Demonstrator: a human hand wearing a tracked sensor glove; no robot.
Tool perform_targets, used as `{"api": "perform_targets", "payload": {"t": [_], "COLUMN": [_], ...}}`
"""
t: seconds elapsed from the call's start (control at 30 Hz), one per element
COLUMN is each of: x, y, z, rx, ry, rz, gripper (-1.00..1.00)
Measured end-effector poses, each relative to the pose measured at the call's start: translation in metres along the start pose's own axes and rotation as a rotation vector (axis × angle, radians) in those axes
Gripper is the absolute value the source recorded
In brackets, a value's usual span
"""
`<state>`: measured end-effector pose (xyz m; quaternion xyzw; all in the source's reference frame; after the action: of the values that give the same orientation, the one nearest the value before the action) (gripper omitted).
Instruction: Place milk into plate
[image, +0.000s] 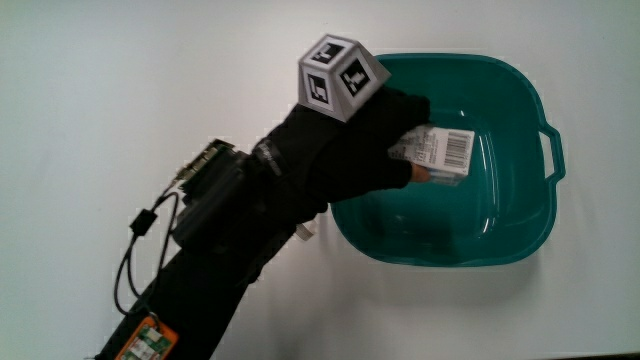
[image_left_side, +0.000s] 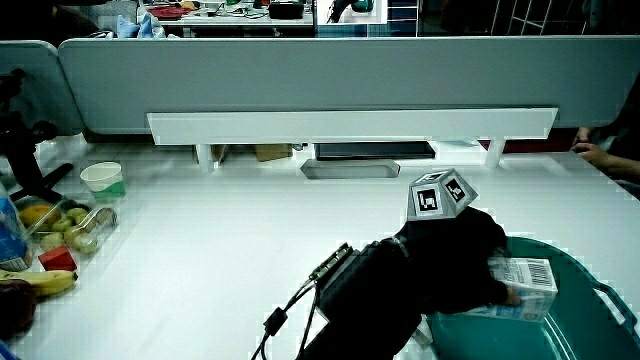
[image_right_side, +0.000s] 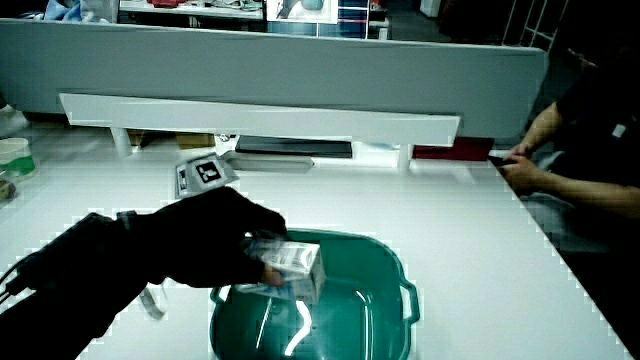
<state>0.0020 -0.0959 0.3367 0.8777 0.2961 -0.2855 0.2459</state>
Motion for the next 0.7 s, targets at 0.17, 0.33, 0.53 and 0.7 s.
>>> {"api": "perform_targets", "payload": {"t": [0.17, 0.33, 0.53, 0.7], "x": [-0.004, -0.004, -0.009, -0.014], "y": [0.009, 0.014, 0.019, 0.022], "z": [-0.023, -0.042, -0.063, -0.074], "rx": [-0.008, -0.061, -0.152, -0.203], "ry": [0.042, 0.050, 0.025, 0.027], "rz": [0.006, 0.028, 0.068, 0.095], "gripper": [0.00, 0.00, 0.00, 0.00]}}
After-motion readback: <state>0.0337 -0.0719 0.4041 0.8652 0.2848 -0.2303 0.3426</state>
